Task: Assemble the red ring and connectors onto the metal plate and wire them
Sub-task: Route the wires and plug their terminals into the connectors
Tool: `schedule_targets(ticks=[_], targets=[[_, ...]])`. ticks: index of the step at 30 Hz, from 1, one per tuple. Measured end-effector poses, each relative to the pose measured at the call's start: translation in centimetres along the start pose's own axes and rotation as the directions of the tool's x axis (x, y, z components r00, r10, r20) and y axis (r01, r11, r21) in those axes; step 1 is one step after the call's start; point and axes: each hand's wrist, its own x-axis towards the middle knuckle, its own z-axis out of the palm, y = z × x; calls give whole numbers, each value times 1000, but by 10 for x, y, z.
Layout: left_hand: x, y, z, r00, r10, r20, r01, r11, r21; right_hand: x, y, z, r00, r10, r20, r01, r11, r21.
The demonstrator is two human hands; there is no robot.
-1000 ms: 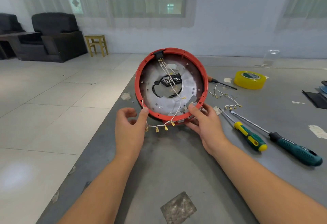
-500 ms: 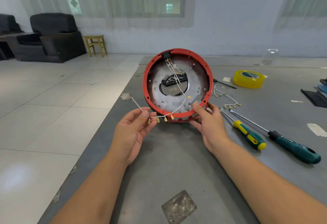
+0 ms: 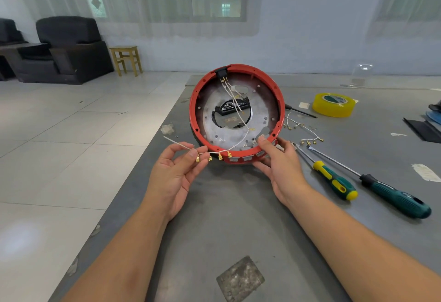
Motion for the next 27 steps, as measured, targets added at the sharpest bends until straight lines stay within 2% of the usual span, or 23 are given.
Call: schedule_targets(ticks=[6,11,13,19,25,27], targets=[[1,-4,0,999,-20,-37,24,992,126,-2,0,0,1000,8,-5,-8,1000,-18],[5,-8,2,986,-44,-159,67,988,142,-4,2,3,1000,15,-1,-15,999,-38],[6,-9,4,985,-41,-167,71,981,182,-5,2,4,1000,23,-1,-23,999,-38],[7,-14,16,975,-210,-78,214,976,39,-11,5,9,999,26,32,-24,999,-35],[9,-12,18,970,-216,-109,220,975,22,-12,6,8,997,29,68,-21,995,-102],[8,-11,16,973,-196,-119,198,980,5,-15,3,9,996,14,91,4,979,-201]])
